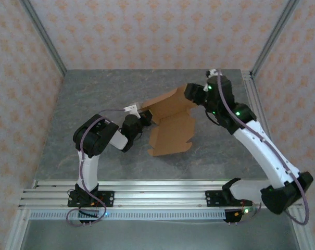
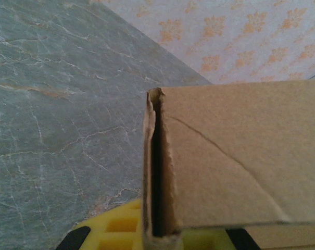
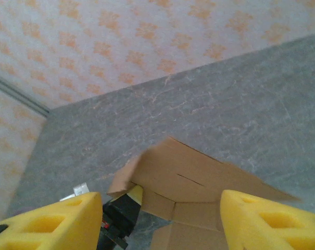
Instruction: Fold the paper box
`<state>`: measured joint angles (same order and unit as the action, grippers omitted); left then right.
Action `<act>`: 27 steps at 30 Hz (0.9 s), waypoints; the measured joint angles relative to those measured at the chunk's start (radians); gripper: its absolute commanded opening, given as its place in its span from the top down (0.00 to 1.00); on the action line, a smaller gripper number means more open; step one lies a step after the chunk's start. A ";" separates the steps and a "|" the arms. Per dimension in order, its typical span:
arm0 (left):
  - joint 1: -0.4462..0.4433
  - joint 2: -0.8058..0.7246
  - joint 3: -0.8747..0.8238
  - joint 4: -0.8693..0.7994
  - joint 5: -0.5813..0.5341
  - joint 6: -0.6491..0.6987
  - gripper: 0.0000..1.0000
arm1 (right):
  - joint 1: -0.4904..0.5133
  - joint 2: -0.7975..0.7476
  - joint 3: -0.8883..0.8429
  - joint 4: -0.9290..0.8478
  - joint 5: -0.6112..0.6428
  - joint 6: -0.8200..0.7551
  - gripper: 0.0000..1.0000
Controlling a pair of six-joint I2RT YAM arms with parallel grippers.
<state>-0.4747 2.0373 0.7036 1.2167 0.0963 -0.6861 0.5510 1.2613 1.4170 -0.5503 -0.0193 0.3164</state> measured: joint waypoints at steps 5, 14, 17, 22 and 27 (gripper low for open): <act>-0.010 0.000 0.001 0.000 -0.023 0.006 1.00 | 0.100 0.204 0.231 -0.124 0.092 -0.088 0.47; -0.010 0.000 0.001 -0.001 -0.035 0.007 1.00 | 0.151 0.464 0.418 -0.290 0.133 -0.128 0.57; -0.010 0.000 0.001 -0.001 -0.035 0.007 1.00 | 0.151 0.483 0.418 -0.321 0.140 -0.126 0.59; -0.010 0.000 0.001 -0.001 -0.035 0.007 1.00 | 0.151 0.489 0.418 -0.344 0.155 -0.107 0.61; -0.010 0.000 0.001 -0.001 -0.035 0.007 1.00 | 0.150 0.501 0.418 -0.351 0.161 -0.079 0.64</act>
<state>-0.4847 2.0373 0.7044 1.2160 0.0616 -0.6792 0.7013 1.7622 1.8351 -0.9012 0.1421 0.2371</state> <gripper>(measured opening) 0.077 0.375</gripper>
